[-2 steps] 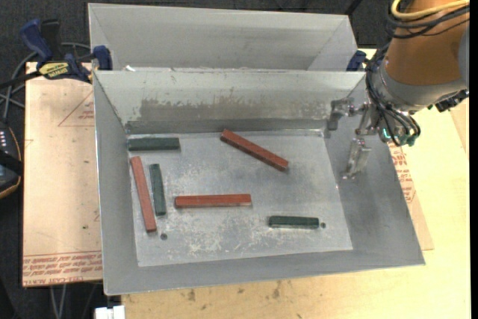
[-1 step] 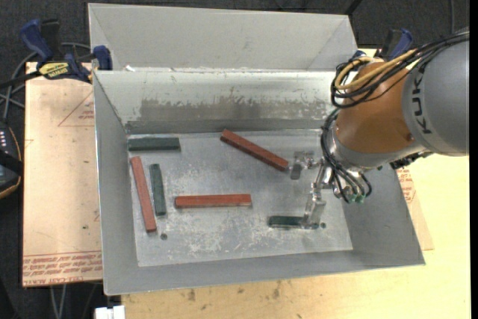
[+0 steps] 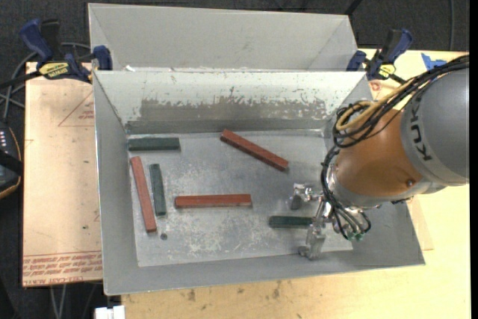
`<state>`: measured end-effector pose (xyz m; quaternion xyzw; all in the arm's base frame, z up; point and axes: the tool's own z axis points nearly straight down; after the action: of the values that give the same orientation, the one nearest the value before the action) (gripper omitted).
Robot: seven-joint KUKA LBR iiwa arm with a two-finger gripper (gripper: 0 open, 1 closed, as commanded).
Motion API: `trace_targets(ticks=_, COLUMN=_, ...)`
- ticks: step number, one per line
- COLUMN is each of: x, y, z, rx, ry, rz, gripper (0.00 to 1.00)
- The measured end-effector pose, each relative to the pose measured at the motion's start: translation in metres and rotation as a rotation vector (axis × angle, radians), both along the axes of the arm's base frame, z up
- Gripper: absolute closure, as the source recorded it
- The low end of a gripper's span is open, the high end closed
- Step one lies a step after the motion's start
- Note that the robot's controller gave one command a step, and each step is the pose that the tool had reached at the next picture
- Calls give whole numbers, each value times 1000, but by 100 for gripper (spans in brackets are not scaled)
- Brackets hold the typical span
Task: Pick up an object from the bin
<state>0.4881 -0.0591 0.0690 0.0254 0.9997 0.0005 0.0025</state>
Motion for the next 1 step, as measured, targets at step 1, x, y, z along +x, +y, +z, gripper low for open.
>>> trace_targets(ticks=1, x=10, y=65, z=2, rx=-1, ry=-6, rz=365, gripper=0)
